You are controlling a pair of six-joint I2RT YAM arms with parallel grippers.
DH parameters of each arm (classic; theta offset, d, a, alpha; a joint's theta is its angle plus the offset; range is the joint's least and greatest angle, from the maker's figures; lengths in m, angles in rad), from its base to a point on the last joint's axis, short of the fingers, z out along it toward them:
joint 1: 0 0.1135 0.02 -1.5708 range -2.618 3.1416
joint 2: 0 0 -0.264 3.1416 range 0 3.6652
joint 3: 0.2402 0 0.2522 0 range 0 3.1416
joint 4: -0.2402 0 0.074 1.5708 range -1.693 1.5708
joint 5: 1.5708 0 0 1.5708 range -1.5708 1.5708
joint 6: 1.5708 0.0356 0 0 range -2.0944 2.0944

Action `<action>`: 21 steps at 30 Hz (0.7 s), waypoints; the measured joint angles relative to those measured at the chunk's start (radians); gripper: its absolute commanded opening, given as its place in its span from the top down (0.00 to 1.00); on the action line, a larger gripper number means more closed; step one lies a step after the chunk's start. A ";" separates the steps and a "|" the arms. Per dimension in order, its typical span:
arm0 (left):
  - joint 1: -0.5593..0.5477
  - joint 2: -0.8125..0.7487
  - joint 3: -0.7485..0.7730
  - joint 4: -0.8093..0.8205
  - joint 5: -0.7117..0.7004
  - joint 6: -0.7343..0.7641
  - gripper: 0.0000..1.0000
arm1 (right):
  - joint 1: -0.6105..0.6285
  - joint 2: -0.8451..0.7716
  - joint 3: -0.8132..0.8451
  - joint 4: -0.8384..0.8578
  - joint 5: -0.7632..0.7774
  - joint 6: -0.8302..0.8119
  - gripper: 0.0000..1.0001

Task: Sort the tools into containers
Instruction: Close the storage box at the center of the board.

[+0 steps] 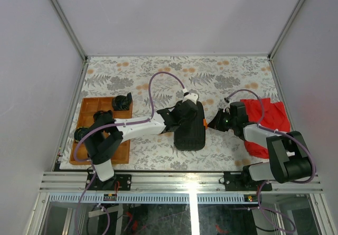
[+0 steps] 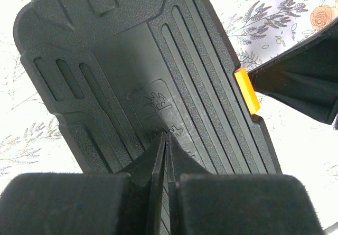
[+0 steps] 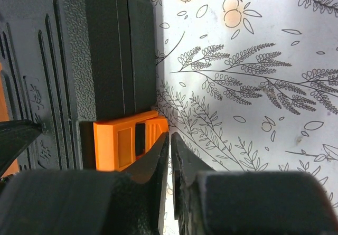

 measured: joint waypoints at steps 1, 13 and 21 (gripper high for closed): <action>0.000 0.000 0.000 0.000 0.000 0.000 1.00 | 0.000 0.006 0.000 0.006 -0.003 0.000 0.89; -0.001 0.005 0.006 -0.004 0.000 0.003 1.00 | 0.002 0.075 0.005 0.048 -0.016 0.000 0.90; -0.001 0.009 0.013 -0.013 -0.001 0.008 1.00 | 0.017 0.076 0.006 0.056 -0.003 -0.003 0.91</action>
